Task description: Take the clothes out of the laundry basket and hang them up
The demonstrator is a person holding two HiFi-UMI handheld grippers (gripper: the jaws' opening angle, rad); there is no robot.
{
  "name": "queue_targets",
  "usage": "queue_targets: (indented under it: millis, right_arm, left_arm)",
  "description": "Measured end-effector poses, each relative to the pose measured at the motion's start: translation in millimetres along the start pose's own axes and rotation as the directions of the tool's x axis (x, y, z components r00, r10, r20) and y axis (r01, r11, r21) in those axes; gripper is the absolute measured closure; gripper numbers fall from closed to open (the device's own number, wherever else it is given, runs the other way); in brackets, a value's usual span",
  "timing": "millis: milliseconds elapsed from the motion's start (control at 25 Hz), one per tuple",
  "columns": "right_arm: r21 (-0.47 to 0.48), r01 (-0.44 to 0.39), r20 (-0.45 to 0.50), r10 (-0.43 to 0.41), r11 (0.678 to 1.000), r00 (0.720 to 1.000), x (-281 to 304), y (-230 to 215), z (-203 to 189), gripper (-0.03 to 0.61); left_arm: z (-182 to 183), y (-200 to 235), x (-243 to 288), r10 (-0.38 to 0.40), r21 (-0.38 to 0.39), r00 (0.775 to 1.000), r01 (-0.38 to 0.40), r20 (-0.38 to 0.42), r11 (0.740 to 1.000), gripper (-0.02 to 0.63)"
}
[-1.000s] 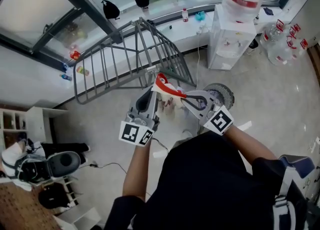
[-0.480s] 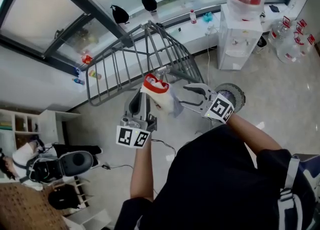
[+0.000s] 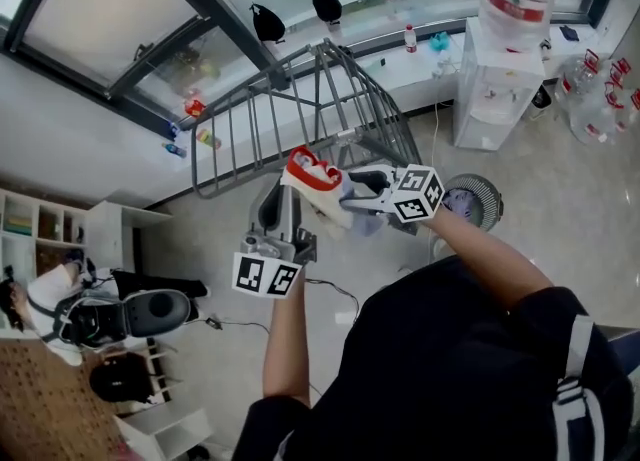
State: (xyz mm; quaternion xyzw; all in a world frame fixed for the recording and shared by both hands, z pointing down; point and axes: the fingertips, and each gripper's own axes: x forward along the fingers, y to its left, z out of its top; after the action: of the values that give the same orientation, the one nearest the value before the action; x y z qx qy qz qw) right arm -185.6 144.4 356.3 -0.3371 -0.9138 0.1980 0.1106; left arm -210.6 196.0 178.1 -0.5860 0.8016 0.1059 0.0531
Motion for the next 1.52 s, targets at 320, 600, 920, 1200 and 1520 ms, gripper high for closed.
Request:
queue_targets:
  millis: [320,600,920,1200,1520]
  right_arm:
    - [-0.143,0.036,0.094,-0.023,0.989,0.995,-2,27,35,0.566]
    - [-0.259,0.004,0.17,0.041,0.966,0.985,17,72,120,0.568]
    - [-0.356,-0.046,0.181,0.117,0.933,0.976,74,119,176,0.569]
    - [-0.375,-0.091,0.182,0.169,0.923,0.969,120,126,195,0.569]
    - [-0.373,-0.186,0.132,0.25,0.909,0.959,212,128,206,0.569]
  left_arm:
    - [11,40,-72,0.222,0.08,0.975,-0.222,0.01,0.972,0.601]
    - [33,69,-141,0.377,0.26,0.925,-0.355,-0.04,0.898,0.601]
    - [63,103,-199,0.478,0.371,0.877,-0.433,-0.036,0.822,0.601]
    - [80,138,-221,0.555,0.417,0.832,-0.508,0.009,0.754,0.601]
    - [121,219,-249,0.585,0.241,0.799,-0.6,0.138,0.763,0.601]
